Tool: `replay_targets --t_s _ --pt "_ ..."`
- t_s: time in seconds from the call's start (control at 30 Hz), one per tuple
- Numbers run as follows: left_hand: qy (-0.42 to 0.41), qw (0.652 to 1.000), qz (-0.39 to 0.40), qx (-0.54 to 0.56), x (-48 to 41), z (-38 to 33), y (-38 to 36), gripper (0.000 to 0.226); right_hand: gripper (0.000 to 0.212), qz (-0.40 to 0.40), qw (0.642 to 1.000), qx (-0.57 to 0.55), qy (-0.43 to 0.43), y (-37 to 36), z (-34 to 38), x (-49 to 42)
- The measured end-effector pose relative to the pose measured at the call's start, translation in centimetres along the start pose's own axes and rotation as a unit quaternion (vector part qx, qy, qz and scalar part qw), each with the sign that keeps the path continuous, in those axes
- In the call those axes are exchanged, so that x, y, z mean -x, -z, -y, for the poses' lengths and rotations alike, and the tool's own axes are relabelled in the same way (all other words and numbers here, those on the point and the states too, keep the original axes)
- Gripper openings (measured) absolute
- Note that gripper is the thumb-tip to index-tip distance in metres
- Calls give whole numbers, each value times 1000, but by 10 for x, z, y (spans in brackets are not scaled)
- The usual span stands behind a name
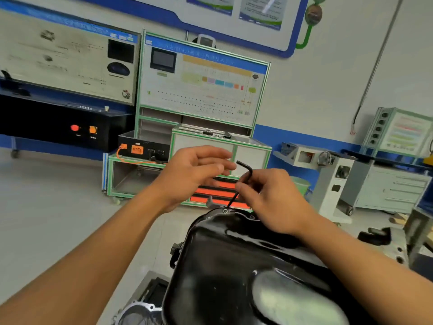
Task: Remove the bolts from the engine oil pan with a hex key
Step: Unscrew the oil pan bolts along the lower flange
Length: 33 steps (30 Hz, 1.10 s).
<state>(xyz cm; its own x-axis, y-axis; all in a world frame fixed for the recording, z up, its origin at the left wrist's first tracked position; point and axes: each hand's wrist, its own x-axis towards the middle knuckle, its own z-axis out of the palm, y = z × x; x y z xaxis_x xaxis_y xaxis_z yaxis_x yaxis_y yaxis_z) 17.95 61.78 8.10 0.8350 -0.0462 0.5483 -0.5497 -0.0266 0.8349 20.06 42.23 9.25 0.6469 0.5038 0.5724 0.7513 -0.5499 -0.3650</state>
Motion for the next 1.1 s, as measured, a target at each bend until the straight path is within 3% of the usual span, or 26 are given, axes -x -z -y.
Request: replay_targets --t_s 0.2,0.37,0.5,0.6,0.67,0.8,0.97,1.1 --pt "26 982 67 -177 3 48 8 23 14 22 999 26 23 -9 -1 3" --pt "-6 974 151 -170 1 47 1 26 12 50 995 56 60 -10 2 3" --pt "-17 960 188 -207 -1 45 1 15 21 54 989 91 102 -9 2 2" --pt "-73 955 173 -228 1 45 -1 22 6 30 989 74 126 -4 5 4" --pt "-137 944 148 -262 3 42 -2 40 20 -15 989 36 144 -4 10 8" --pt "-177 941 121 -262 2 44 -3 61 8 -31 979 50 193 -10 21 14" --pt "-144 962 60 -224 -2 57 -5 13 13 -69 990 6 123 -8 17 11" --pt "-134 957 34 -256 -3 60 -7 19 16 -62 983 -171 10 -5 13 8"
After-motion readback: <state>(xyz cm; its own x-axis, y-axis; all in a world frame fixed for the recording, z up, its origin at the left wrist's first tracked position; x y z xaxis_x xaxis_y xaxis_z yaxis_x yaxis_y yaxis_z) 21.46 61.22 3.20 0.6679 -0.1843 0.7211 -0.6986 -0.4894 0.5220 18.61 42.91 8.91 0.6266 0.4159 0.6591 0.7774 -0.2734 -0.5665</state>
